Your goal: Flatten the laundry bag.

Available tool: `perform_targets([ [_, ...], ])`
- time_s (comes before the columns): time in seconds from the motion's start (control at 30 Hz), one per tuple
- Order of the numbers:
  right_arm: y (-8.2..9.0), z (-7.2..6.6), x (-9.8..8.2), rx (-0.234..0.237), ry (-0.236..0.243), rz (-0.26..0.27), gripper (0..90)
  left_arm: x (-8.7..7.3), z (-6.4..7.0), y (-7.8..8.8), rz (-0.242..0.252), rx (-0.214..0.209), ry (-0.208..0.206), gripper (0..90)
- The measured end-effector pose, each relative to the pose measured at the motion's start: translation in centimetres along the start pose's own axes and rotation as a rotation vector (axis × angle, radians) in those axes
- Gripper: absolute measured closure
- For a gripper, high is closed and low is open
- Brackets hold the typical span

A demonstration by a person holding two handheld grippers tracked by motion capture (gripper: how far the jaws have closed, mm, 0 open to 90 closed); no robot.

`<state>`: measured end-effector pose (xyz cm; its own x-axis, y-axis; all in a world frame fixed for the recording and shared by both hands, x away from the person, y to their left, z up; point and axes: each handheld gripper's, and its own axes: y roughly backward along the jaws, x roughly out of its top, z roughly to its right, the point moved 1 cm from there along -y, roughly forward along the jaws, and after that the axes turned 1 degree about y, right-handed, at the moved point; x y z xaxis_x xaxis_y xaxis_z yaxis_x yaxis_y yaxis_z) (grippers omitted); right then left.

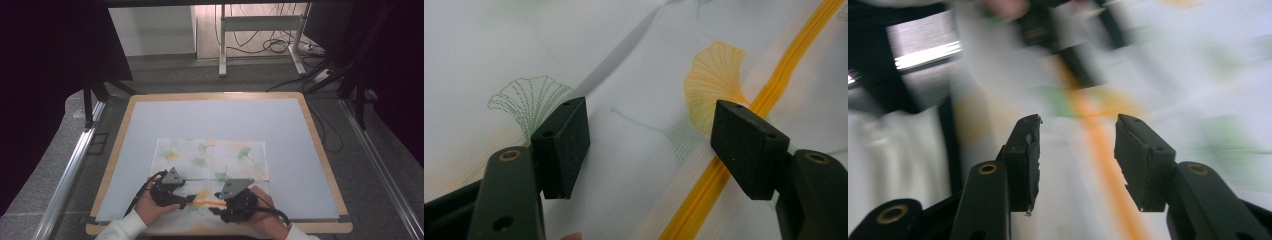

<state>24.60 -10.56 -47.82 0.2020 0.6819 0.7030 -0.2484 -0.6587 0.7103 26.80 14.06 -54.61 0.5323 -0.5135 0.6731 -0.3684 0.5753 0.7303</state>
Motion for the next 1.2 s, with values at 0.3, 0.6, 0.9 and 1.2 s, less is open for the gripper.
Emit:
perform_targets([
  [0.3,0.1,6.5,1.1,-0.052,-0.053,-0.042,39.0,-0.1,0.0,0.0,0.005,0.003,-0.006,32.0],
  [0.6,-5.6,7.1,1.0,-0.154,0.092,-0.238,28.1,-0.1,0.0,0.0,0.002,0.004,-0.01,32.5],
  [0.9,-7.1,7.4,1.2,-0.211,0.15,-0.312,51.1,-0.1,0.1,-0.1,0.007,0.012,-0.004,33.3],
  [1.2,-7.0,8.6,1.0,-0.216,0.117,-0.305,77.7,-0.2,0.0,0.0,0.004,0.01,-0.013,33.1],
])
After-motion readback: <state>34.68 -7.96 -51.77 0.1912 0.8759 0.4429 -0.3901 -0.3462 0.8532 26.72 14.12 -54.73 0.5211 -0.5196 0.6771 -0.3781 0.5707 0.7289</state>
